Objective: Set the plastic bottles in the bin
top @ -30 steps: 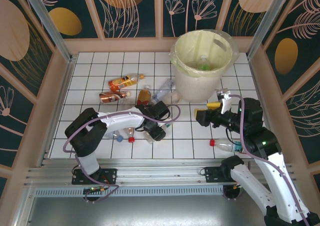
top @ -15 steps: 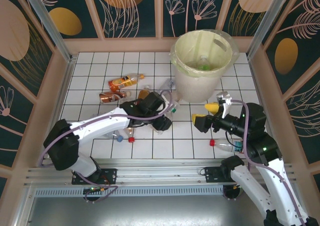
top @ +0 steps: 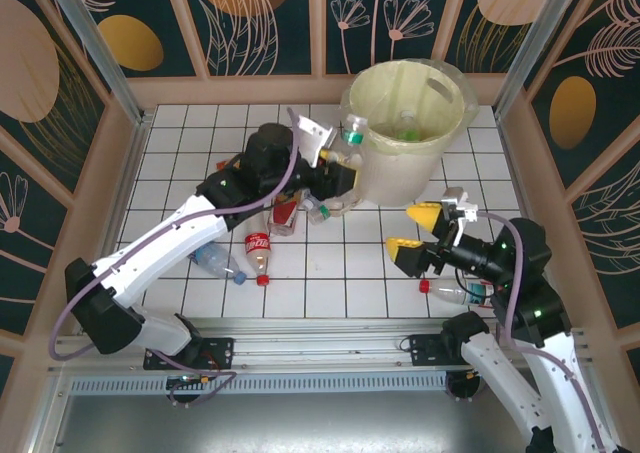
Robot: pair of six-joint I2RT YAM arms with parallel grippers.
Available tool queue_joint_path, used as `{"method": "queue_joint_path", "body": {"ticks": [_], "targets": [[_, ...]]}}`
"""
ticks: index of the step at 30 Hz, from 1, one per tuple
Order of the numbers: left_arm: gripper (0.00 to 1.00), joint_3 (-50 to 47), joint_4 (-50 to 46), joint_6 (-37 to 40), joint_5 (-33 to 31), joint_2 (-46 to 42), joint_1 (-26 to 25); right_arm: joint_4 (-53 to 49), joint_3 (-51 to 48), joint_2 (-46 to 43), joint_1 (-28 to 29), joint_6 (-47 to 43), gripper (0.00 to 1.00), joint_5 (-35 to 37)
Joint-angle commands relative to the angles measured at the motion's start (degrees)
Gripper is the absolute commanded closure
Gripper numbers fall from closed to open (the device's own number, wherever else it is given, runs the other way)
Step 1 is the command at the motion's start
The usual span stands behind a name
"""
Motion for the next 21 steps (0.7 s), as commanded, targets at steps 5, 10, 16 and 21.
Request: {"method": "queue_joint_path", "body": {"ticks": [5,10,16,21], "targets": [[0.47,16.18,1.62,1.96,-2.30,10.77,0.21,5.35,0.03,-3.80,0.21,1.46,0.01,13.74],[0.47,35.34,-4.06,5.12,-6.61,23.03,0.30,5.13,-0.72,-5.21,0.20,1.72,0.02,20.31],[0.47,54.75,-6.68,6.53,-11.87,36.73,0.30,4.24,-0.91,-6.11,0.14,3.07,0.03,29.53],[0.46,57.92,-1.50,5.92,-16.38,41.94,0.41,3.68,-1.17,-6.72,0.13,4.18,0.03,35.20]]}}
